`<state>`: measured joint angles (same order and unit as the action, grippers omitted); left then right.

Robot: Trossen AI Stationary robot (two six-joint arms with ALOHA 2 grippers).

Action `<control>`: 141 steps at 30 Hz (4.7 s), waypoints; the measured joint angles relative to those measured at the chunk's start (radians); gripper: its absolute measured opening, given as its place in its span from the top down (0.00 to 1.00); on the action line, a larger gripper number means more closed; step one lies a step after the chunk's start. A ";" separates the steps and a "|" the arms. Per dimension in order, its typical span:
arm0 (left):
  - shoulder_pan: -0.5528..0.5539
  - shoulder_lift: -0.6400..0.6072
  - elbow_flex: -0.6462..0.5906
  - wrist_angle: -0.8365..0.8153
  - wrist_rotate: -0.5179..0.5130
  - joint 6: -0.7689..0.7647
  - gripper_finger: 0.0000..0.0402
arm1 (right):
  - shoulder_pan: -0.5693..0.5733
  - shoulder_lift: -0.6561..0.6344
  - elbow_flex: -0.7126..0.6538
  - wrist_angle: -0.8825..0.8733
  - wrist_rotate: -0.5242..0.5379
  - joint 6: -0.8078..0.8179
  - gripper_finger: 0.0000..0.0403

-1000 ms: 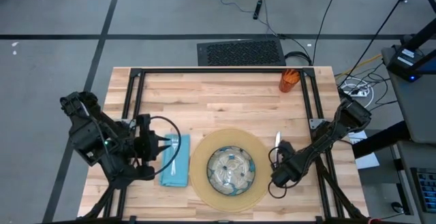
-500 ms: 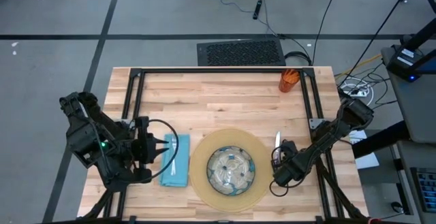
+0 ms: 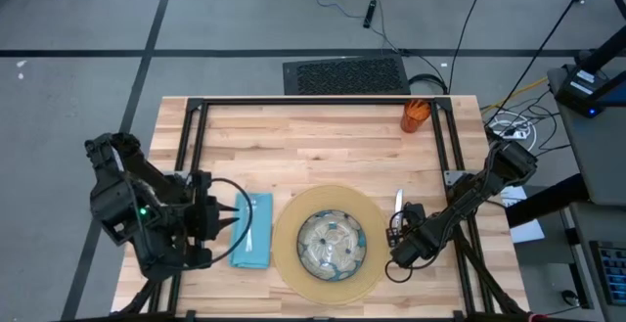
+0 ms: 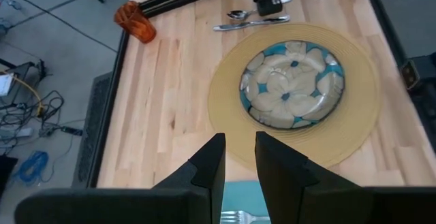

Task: Set table place
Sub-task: Adjust the silver spoon, then adjust the silver knife on the table, then adjust the silver spoon on the table

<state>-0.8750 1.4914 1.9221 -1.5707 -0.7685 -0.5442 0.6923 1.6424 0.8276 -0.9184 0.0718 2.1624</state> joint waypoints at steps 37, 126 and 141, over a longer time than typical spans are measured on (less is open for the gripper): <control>-0.109 0.000 0.000 0.000 -0.056 -0.132 0.84 | 0.001 0.029 0.177 -0.152 0.155 -0.032 0.90; -0.155 0.000 -0.119 0.000 -0.059 -0.192 0.84 | 0.006 0.170 0.276 -0.145 0.145 -0.036 0.82; -0.155 0.000 -0.119 0.000 -0.059 -0.209 0.84 | 0.026 0.167 0.263 -0.395 0.050 -0.028 0.82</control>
<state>-1.0302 1.4918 1.8034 -1.5711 -0.8280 -0.7531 0.7180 1.8091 1.0909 -1.3132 0.1223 2.1340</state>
